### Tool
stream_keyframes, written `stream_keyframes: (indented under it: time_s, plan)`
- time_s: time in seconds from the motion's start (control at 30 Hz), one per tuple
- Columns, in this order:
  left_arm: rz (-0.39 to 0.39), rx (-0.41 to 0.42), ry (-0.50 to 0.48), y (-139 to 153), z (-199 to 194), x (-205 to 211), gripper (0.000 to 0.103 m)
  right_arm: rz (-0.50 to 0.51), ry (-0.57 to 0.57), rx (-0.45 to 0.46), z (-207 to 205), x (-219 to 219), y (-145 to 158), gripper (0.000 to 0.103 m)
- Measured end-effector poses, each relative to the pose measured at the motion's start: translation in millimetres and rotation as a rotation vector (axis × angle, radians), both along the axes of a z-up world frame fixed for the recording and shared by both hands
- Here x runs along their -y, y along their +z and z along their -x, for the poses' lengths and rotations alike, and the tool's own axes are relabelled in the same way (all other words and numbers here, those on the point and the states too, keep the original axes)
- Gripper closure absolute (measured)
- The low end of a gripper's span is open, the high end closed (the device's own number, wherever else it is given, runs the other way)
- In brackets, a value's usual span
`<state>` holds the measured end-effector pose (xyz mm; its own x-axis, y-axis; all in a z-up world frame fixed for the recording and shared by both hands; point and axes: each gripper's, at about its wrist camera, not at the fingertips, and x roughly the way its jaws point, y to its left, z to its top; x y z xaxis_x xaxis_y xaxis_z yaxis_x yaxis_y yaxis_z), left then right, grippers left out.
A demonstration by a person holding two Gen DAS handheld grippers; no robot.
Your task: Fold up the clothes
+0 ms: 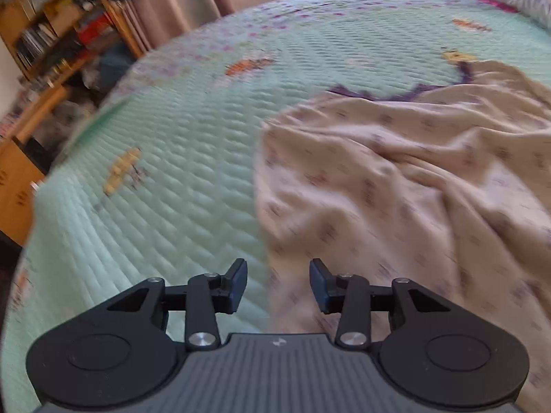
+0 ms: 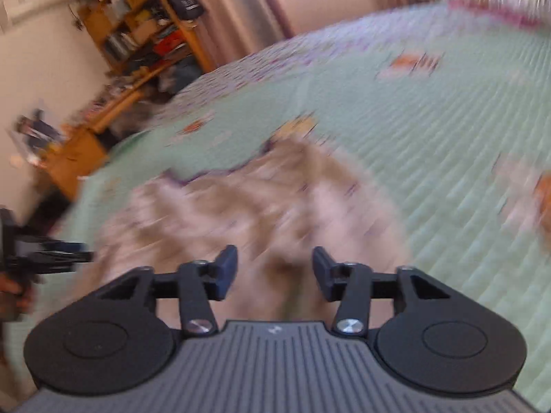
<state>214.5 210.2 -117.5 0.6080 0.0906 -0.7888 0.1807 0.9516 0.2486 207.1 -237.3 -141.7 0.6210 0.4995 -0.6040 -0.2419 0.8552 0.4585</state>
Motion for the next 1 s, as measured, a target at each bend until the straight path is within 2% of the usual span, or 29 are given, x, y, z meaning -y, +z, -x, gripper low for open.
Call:
stream_keyframes:
  time_s: [0.07,0.13,0.27,0.3,0.33,0.37,0.4,0.43,0.47,0.53,0.67,0.73,0.8,0.83,0.87,0.9,0.97,1.0]
  plan:
    - [-0.022,0.002,-0.009,2,23,1,0.041,-0.010,0.030,-0.055,20,-13,-11,0.048]
    - [-0.052,0.006,-0.018,5,46,1,0.034,-0.004,0.034,-0.075,37,-21,-21,0.048]
    - [-0.134,-0.042,-0.040,-12,73,5,0.030,0.058,0.036,-0.044,57,-45,-25,0.046]
    - [-0.150,-0.057,-0.043,-17,78,6,0.030,0.067,0.056,-0.033,58,-53,-25,0.050]
    - [-0.149,-0.055,-0.044,-17,82,8,0.034,0.086,0.081,-0.016,57,-61,-25,0.057]
    - [-0.146,-0.050,-0.044,-16,86,9,0.047,0.106,0.091,-0.003,58,-67,-25,0.083]
    - [-0.155,-0.053,-0.035,-15,88,10,0.056,0.118,0.089,0.006,58,-71,-24,0.097]
    - [-0.166,-0.056,-0.023,-14,90,10,0.081,0.115,0.081,0.016,59,-70,-21,0.098]
    - [-0.177,-0.060,-0.012,-13,92,11,0.101,0.096,0.067,0.026,63,-64,-15,0.098]
    - [-0.280,-0.021,0.042,-7,100,5,0.102,0.060,0.041,0.048,71,-50,-3,0.098]
    - [-0.236,-0.041,0.170,7,121,-45,0.102,0.032,-0.004,0.080,106,-9,26,0.098]
    - [-0.206,-0.063,0.213,10,132,-66,0.102,0.026,0.025,0.013,116,5,22,0.098]
    - [-0.143,-0.066,0.184,11,146,-67,0.102,0.027,0.026,-0.039,119,10,12,0.098]
    - [-0.114,-0.055,0.157,13,153,-60,0.100,0.028,0.015,-0.053,121,11,7,0.098]
    - [-0.084,-0.043,0.128,15,159,-51,0.093,0.029,0.003,-0.067,123,13,3,0.097]
    - [-0.068,-0.032,0.102,17,164,-39,0.089,0.030,-0.008,-0.081,125,15,-2,0.094]
    - [-0.093,-0.024,0.078,14,167,-27,0.074,0.020,0.051,-0.040,133,-1,3,0.091]
    - [-0.108,-0.020,0.067,12,169,-22,0.070,0.014,0.095,-0.007,138,-12,7,0.083]
